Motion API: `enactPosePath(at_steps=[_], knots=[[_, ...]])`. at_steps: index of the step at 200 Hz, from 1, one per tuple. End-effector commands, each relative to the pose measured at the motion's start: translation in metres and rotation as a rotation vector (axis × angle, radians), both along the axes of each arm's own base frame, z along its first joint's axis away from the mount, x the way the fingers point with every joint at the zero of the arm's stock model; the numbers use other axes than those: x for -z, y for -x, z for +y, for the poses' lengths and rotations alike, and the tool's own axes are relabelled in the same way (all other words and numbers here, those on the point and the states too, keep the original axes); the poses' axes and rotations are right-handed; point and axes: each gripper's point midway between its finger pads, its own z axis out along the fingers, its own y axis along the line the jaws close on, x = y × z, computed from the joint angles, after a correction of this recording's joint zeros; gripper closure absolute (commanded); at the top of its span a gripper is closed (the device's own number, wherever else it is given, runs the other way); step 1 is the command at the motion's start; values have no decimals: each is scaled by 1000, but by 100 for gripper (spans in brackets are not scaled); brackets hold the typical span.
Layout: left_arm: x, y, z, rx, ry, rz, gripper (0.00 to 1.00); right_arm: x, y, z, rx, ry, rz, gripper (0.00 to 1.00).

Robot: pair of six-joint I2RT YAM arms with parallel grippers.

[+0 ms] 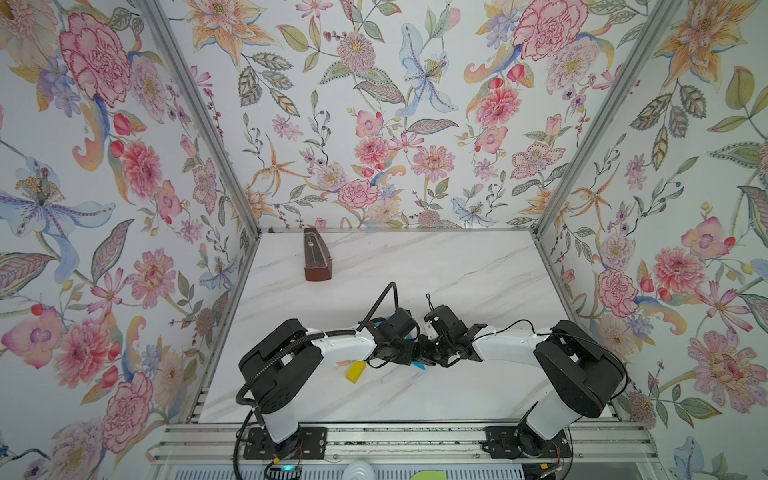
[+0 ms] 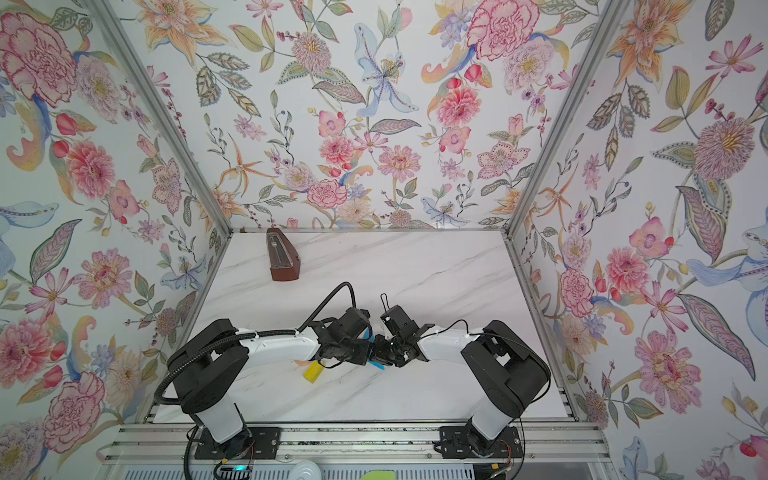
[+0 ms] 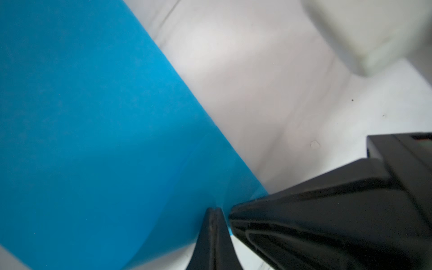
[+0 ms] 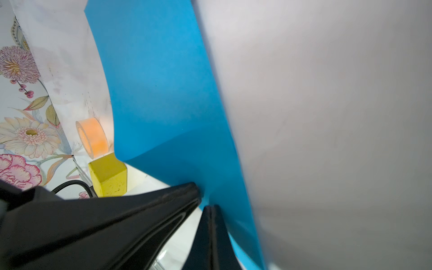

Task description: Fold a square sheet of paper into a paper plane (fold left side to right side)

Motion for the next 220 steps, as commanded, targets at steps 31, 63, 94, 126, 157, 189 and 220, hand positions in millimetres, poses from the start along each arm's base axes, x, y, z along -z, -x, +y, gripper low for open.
enactPosePath(at_steps=[31, 63, 94, 126, 157, 189, 220], knots=[[29, 6, 58, -24, -210, 23, 100, 43, 29, -36, 13, 186, 128, 100], [33, 6, 81, -51, -242, 32, 100, 42, 29, -37, 18, 190, 129, 100], [38, 5, 101, -78, -266, 44, 100, 41, 28, -36, 16, 191, 130, 100], [45, 3, 119, -114, -281, 59, 100, 40, 27, -36, 15, 194, 128, 100], [50, 3, 130, -141, -294, 72, 100, 38, 27, -36, 16, 195, 124, 100], [50, 1, 137, -164, -300, 66, 100, 36, 27, -36, 19, 193, 127, 100], [30, -11, 133, -184, -269, 16, 100, 31, 26, -32, 34, 173, 123, 100]])
